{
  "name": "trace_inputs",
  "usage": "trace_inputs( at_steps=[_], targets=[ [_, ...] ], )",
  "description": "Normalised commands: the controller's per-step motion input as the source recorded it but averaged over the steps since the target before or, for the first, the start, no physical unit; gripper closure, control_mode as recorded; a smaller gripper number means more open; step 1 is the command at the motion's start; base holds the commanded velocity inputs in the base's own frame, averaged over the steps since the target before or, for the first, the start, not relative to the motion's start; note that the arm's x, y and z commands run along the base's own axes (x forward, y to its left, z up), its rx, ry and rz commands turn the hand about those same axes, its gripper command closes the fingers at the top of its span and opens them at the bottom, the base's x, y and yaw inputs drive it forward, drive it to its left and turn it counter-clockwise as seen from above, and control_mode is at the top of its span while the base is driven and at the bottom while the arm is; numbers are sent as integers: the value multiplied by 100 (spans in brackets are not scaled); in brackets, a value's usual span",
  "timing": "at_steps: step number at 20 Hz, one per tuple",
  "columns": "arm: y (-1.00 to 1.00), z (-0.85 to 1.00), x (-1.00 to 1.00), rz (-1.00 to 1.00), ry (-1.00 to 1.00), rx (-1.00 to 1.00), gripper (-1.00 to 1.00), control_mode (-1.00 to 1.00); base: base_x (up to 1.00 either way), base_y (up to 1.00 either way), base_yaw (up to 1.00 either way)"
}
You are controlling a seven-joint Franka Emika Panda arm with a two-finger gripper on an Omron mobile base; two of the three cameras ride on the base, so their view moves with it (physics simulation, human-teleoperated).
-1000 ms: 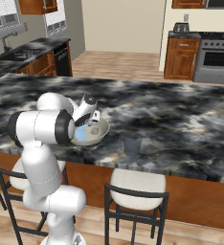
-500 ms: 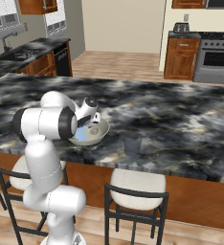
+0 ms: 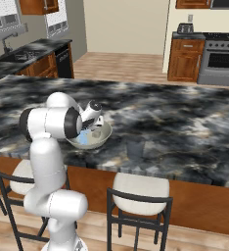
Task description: There are four ice cubes in the ice bowl. Place two ice cubes in each glass of water.
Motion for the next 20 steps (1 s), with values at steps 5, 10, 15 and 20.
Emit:
trace_inputs(
  at_steps=[5,10,15,20],
  targets=[
    [6,-12,24,3,0,0,-100,-100,0,0,0],
    [5,-13,18,3,0,0,-100,-100,0,0,0],
    [13,-17,12,2,2,0,-100,-100,0,0,0],
    [21,-21,7,3,8,0,100,-100,0,0,0]
  ],
)
